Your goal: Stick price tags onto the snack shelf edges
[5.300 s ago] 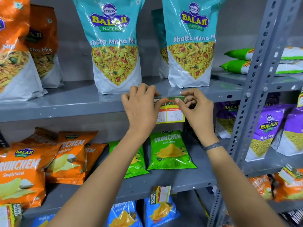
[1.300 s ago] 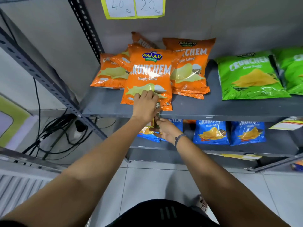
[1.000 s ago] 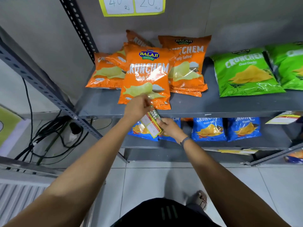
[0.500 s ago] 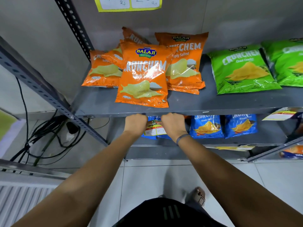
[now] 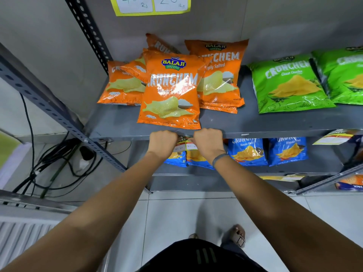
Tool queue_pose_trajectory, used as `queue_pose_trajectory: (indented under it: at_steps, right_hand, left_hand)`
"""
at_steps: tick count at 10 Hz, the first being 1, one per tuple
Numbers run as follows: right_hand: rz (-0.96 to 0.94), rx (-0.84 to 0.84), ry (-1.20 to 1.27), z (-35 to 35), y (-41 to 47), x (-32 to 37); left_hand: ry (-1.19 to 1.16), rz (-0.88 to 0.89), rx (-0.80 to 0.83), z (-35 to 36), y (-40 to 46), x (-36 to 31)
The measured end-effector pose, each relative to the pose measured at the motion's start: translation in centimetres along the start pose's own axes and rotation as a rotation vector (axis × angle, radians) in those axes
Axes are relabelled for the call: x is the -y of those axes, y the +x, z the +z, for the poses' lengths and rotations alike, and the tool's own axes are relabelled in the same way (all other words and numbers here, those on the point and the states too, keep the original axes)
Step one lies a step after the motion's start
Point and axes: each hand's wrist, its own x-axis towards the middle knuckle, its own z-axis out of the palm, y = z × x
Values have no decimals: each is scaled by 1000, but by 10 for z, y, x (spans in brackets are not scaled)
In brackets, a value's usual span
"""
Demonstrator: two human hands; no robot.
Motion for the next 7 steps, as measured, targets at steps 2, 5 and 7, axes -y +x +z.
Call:
queue_pose_trajectory:
  at_steps: [2,5,7]
  right_hand:
    - [1,-57,67,0,6,-4]
    - [9,-26,44,-5,2,-3]
    - [-8,-80,107,-20,-11,-23]
  left_hand:
    - [-71,41,-93,-5,5,0]
    - [37,135,-100,-27,9,0]
    - [72,49,-87,-49,7,-16]
